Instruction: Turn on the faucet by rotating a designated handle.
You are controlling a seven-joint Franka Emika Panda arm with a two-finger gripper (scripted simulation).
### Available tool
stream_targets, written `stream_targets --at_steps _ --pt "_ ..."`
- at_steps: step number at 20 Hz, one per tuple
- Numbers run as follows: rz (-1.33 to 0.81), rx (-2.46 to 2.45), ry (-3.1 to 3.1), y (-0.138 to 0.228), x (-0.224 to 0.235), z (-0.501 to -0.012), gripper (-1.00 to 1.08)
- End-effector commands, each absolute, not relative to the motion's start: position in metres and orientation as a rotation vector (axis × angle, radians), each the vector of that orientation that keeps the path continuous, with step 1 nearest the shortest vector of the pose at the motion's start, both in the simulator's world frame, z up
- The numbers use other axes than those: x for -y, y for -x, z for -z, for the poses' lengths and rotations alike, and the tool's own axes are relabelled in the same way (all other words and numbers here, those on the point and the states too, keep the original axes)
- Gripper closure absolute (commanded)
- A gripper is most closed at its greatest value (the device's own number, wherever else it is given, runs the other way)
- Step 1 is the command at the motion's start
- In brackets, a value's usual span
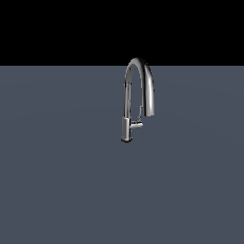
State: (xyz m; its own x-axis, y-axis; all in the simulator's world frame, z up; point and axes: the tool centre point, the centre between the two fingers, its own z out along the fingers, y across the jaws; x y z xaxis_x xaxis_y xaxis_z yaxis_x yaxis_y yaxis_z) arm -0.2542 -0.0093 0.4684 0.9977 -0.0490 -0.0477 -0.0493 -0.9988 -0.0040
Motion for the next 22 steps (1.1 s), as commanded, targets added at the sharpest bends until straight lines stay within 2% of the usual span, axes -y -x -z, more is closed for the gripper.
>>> stream_targets --at_steps 1,12,22 --pt "-0.075 -0.077 3.135 0.254 0.009 -0.468 1.08" --pt "-0.134 -0.124 3.101 0.238 0.009 -0.466 1.08" --pt "-0.289 -0.245 2.999 0.196 0.01 -0.456 1.08"
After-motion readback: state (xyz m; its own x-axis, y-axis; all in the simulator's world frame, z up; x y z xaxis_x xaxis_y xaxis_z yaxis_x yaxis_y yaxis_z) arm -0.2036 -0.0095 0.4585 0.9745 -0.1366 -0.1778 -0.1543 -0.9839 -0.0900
